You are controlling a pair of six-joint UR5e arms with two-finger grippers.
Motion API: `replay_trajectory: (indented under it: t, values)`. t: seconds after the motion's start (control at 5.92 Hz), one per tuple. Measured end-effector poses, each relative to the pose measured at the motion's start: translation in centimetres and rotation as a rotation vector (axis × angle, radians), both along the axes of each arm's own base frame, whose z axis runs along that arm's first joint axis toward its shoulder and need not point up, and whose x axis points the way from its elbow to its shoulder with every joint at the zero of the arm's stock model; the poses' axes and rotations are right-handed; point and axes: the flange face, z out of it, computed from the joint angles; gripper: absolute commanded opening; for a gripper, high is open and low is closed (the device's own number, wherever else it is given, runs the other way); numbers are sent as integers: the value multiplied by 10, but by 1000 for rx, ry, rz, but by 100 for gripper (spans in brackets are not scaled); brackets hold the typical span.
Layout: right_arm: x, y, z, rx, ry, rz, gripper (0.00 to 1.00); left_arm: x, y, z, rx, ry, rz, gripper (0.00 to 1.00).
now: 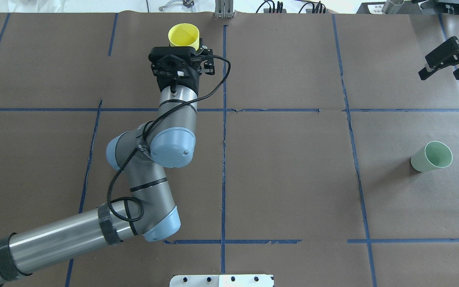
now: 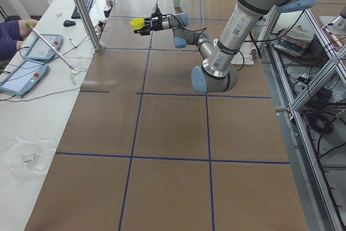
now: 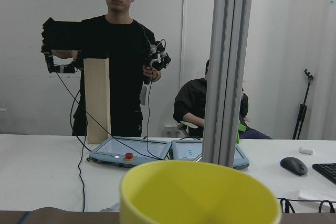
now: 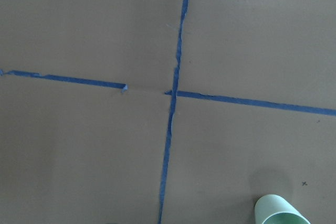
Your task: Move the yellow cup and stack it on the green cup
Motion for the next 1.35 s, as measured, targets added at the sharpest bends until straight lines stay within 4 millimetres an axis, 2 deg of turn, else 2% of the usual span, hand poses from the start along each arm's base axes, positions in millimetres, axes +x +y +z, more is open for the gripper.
replay_trajectory:
  t: [0.17,0.51,0.84,1.18,1.35]
  values:
    - [-26,-7,-40,-33,35,9,100,29,4,-13,-13,-1,-2,37]
    - [-85,-27,-106,-105,35,40,100,56,18,-23,-14,-3,5,37]
    - [-143,-64,-176,-157,30,46,100,72,24,-23,-19,12,-6,37]
    - [-207,-116,-248,-207,57,13,100,75,25,-21,-22,17,-3,37]
    - [-235,-124,-265,-228,75,-11,99,75,25,-21,-23,19,-1,37]
